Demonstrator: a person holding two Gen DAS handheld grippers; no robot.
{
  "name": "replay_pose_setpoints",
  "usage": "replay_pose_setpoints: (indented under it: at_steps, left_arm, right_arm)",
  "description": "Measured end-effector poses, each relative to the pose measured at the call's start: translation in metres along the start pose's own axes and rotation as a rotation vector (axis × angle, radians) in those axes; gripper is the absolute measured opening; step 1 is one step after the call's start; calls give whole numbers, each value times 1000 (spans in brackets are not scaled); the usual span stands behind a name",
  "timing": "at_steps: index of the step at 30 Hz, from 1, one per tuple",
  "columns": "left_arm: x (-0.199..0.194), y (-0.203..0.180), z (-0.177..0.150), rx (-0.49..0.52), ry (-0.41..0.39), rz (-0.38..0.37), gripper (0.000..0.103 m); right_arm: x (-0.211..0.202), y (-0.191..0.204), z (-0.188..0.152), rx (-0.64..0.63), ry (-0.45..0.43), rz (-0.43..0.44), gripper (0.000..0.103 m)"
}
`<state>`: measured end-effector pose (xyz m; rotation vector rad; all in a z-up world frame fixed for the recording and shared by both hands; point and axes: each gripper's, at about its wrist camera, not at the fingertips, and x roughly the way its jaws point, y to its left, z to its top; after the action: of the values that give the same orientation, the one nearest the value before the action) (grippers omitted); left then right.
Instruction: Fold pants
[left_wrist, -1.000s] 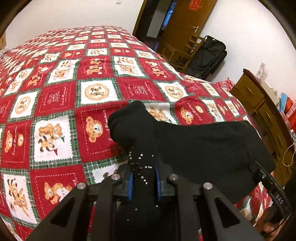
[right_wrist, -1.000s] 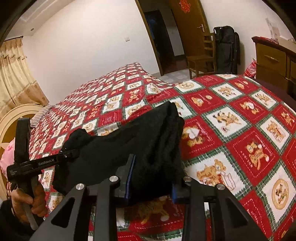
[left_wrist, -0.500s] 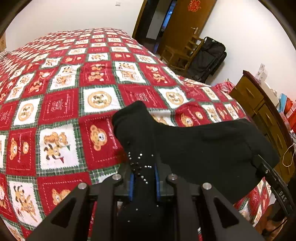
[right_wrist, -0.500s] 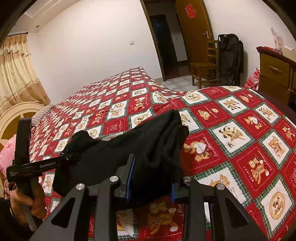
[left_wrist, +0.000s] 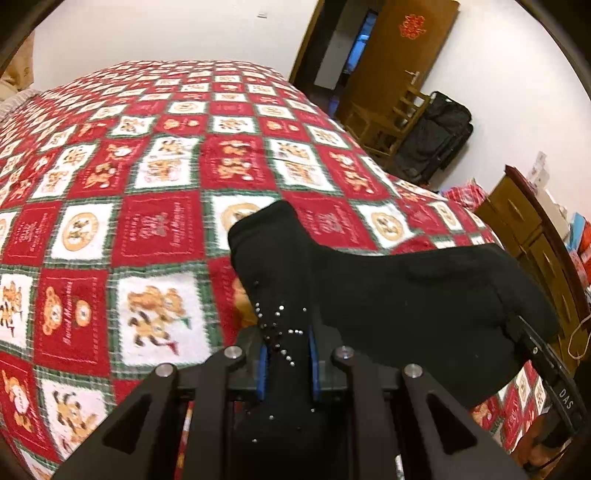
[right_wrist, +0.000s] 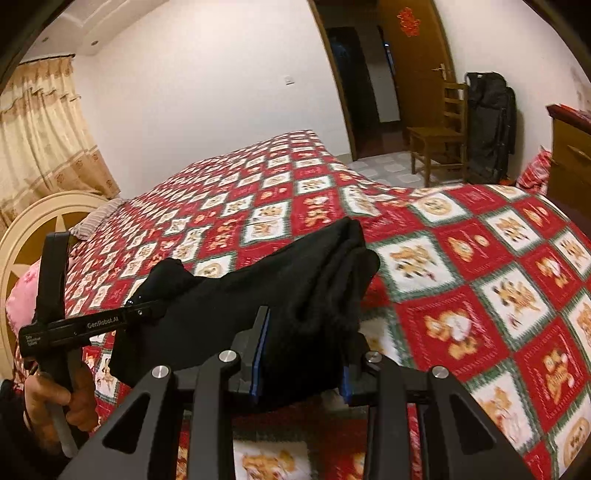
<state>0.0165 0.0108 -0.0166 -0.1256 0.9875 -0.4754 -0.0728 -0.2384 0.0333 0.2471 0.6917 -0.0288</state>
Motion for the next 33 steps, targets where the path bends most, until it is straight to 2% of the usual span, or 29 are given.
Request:
replay_pose_setpoints:
  at_steps: [10, 22, 27, 33]
  left_arm:
    - [-3, 35, 14, -45, -34, 65, 17]
    - [-3, 51, 26, -65, -37, 57, 17]
    - [-10, 63, 33, -86, -58, 53, 17]
    - [-19, 90, 48, -123, -91, 96, 17]
  right_arm:
    - [26, 28, 14, -52, -2, 43, 32]
    - [37, 36, 27, -53, -3, 67, 32]
    - [46, 50, 36, -70, -10, 98, 32]
    - [74, 77, 49, -83, 1, 162, 32]
